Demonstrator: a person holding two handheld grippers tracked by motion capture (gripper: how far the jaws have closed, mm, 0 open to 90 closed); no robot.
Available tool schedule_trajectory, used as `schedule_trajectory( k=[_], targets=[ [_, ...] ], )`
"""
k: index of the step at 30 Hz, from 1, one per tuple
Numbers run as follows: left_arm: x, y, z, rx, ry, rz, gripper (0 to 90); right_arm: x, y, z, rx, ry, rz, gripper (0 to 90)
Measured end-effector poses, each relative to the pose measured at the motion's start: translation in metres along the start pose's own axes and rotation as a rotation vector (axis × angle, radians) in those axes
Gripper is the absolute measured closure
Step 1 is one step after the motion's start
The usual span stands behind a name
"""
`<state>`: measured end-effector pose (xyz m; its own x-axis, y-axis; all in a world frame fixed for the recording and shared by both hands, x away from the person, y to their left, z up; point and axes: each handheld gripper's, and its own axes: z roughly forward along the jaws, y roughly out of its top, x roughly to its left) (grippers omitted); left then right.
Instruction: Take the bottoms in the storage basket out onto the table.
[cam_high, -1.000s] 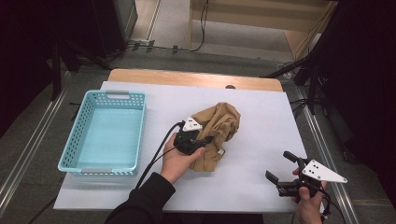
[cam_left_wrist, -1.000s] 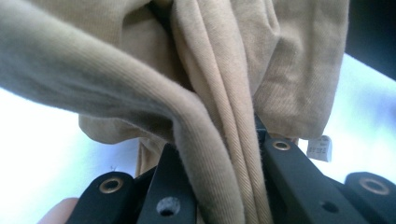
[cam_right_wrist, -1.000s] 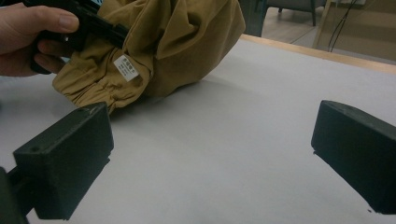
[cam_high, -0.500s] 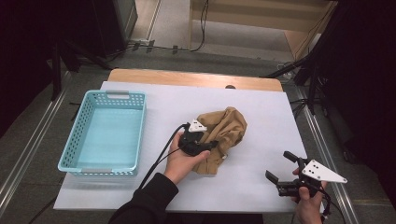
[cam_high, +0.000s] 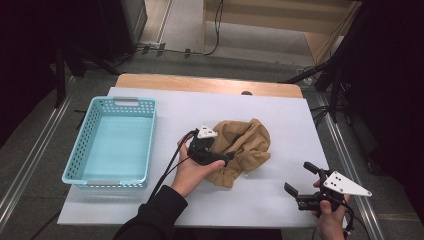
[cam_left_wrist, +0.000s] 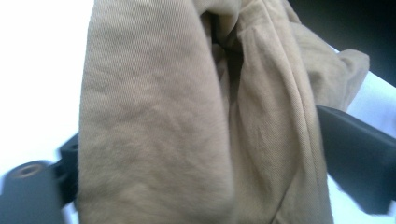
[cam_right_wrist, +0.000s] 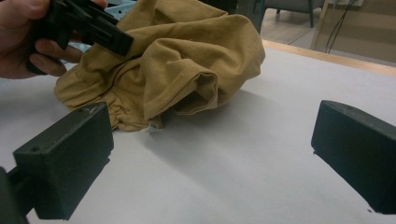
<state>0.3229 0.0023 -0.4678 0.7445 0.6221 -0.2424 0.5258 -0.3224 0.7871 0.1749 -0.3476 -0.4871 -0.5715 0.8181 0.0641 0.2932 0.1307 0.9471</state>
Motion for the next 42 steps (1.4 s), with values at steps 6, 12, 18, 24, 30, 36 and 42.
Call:
schedule_trajectory(
  k=[6,12,18,24,30,36,42],
  targets=[
    [-0.001,0.001,-0.009,-0.023,-0.009,0.009,0.0,0.000,0.000,0.000,0.000,-0.001,0.001,0.0],
    [-0.003,0.001,-0.019,-0.036,-0.006,0.017,0.0,0.000,0.000,0.000,-0.003,-0.001,-0.001,0.0],
    [-0.002,0.000,-0.028,-0.055,-0.007,0.016,0.0,0.000,0.000,0.000,-0.001,0.001,0.004,0.0],
    [-0.002,-0.001,-0.037,-0.068,-0.006,0.020,0.0,0.000,0.000,0.000,0.001,-0.001,0.002,0.0],
    [0.000,-0.004,-0.046,-0.076,0.003,0.014,0.0,0.000,0.000,0.000,0.000,-0.001,0.002,0.0],
    [0.004,-0.007,-0.054,-0.079,0.013,0.013,0.0,0.000,0.000,0.000,0.001,-0.001,0.003,0.0],
    [0.007,-0.009,-0.065,-0.090,0.016,0.005,0.0,0.000,0.000,0.001,0.001,-0.001,0.003,0.0]
  ],
)
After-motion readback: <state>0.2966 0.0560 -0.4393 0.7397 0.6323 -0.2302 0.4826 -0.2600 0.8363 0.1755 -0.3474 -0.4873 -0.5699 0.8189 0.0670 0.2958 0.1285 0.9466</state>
